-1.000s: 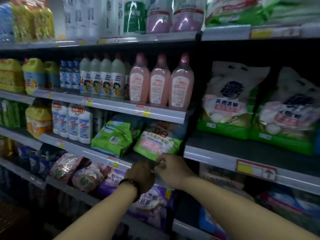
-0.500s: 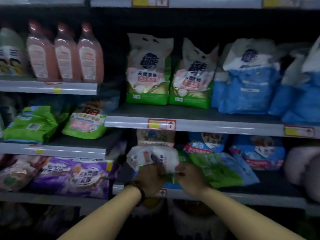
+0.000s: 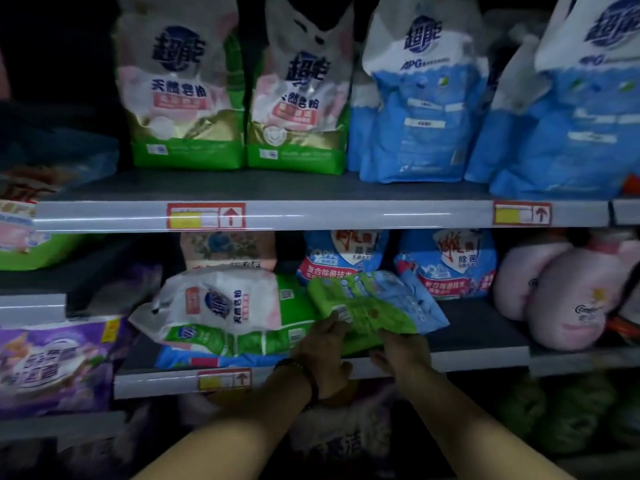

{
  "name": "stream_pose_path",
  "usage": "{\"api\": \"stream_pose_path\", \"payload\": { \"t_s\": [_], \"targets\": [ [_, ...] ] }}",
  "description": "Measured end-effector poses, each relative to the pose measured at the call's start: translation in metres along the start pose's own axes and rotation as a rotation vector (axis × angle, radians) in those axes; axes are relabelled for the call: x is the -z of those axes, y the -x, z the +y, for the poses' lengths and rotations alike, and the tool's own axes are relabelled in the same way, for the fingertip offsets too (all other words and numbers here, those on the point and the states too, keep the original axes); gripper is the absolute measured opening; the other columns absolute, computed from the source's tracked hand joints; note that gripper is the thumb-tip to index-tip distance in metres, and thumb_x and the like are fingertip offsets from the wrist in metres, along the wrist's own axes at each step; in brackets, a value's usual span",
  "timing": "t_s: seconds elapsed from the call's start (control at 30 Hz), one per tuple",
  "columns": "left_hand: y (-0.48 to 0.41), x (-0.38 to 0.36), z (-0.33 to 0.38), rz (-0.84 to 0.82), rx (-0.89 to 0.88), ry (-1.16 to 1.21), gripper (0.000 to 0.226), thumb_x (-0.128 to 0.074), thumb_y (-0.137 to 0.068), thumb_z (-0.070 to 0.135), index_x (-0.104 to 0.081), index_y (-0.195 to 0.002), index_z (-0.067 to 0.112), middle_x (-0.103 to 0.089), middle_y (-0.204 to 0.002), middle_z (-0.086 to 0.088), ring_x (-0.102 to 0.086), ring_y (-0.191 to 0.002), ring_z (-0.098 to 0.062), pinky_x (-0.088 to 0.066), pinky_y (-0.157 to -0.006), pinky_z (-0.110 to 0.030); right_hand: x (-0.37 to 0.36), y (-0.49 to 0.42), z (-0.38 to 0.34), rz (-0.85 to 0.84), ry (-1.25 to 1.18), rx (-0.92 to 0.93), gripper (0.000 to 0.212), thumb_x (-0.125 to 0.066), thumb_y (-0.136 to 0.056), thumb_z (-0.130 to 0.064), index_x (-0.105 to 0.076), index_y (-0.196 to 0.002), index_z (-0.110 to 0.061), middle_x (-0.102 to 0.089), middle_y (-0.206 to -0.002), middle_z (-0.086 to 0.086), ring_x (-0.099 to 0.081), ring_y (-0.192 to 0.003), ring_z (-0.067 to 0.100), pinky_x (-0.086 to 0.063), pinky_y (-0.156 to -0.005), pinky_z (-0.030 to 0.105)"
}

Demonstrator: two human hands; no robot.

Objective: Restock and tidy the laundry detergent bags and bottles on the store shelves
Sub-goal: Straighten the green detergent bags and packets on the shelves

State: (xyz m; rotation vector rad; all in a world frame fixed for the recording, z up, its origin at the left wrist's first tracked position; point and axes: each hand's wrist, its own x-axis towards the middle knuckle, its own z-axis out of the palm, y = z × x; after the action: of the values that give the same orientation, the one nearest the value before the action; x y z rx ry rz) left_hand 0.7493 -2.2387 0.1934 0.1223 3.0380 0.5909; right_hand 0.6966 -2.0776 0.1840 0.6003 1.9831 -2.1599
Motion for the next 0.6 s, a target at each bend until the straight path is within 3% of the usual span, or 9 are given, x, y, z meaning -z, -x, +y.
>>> {"api": "stream_pose_path", "payload": {
  "t_s": [0.13,0.23,0.33,0.43,0.5,0.6],
  "targets": [
    [-0.026,-0.012,0.009,-0.023,-0.008,-0.006,0.086,-0.066,-0.098,0.035,-0.015,-0.167,0.021,0.007,-0.176,-0.003,-0.003,-0.163,-0.030,-0.022,-0.130,-0.041,-0.003,-0.015,-0.012,-0.091,-0.245,-0.137,0.024,-0.080,-0.091,-0.004,-0.066,-0.110,-0.009,-0.074,-0.102,0.019,-0.077,-0.085,0.035,-0.066,-0.064,0.040],
    [-0.035,-0.024,0.004,-0.016,-0.007,0.001,0.089,-0.067,-0.097,0.035,-0.012,-0.167,0.025,0.012,-0.176,0.000,0.001,-0.163,-0.027,-0.022,-0.130,-0.044,-0.010,-0.026,-0.023,-0.105,-0.340,-0.230,0.034,-0.083,-0.087,-0.003,-0.064,-0.115,-0.002,-0.077,-0.100,0.024,-0.080,-0.083,0.035,-0.068,-0.069,0.041],
    [-0.038,-0.029,0.000,-0.053,0.018,-0.026,0.092,-0.063,-0.098,0.041,-0.005,-0.168,0.024,0.012,-0.176,0.002,-0.002,-0.163,-0.027,-0.021,-0.130,-0.046,-0.016,-0.040,-0.025,-0.068,-0.324,-0.264,0.036,-0.088,-0.084,-0.006,-0.067,-0.113,0.001,-0.075,-0.092,0.022,-0.079,-0.076,0.029,-0.064,-0.049,0.033],
    [-0.036,-0.033,0.004,-0.056,-0.016,-0.122,0.090,-0.059,-0.100,0.038,-0.001,-0.167,0.021,0.008,-0.176,-0.002,0.000,-0.162,-0.031,-0.021,-0.130,-0.046,-0.021,-0.054,-0.020,-0.022,-0.313,-0.252,0.041,-0.093,-0.078,-0.017,-0.074,-0.113,-0.006,-0.071,-0.082,0.007,-0.063,-0.057,0.012,-0.046,-0.035,0.018],
    [-0.033,-0.036,0.005,-0.047,-0.032,-0.139,0.091,-0.058,-0.100,0.037,0.000,-0.167,0.018,0.007,-0.176,-0.005,0.002,-0.162,-0.033,-0.018,-0.130,-0.045,-0.026,-0.060,-0.017,0.029,-0.286,-0.242,0.040,-0.092,-0.079,-0.015,-0.076,-0.114,-0.004,-0.059,-0.067,0.003,-0.048,-0.050,0.010,-0.038,-0.033,0.016],
    [-0.032,-0.037,0.001,-0.001,-0.058,0.034,0.087,-0.060,-0.100,0.038,-0.008,-0.168,0.020,-0.006,-0.176,-0.002,-0.007,-0.162,-0.029,-0.017,-0.130,-0.037,-0.029,-0.060,-0.022,0.104,-0.217,-0.183,0.032,-0.088,-0.084,-0.011,-0.075,-0.110,0.003,-0.053,-0.062,0.005,-0.042,-0.050,0.013,-0.039,-0.037,0.019]
  ]
}}
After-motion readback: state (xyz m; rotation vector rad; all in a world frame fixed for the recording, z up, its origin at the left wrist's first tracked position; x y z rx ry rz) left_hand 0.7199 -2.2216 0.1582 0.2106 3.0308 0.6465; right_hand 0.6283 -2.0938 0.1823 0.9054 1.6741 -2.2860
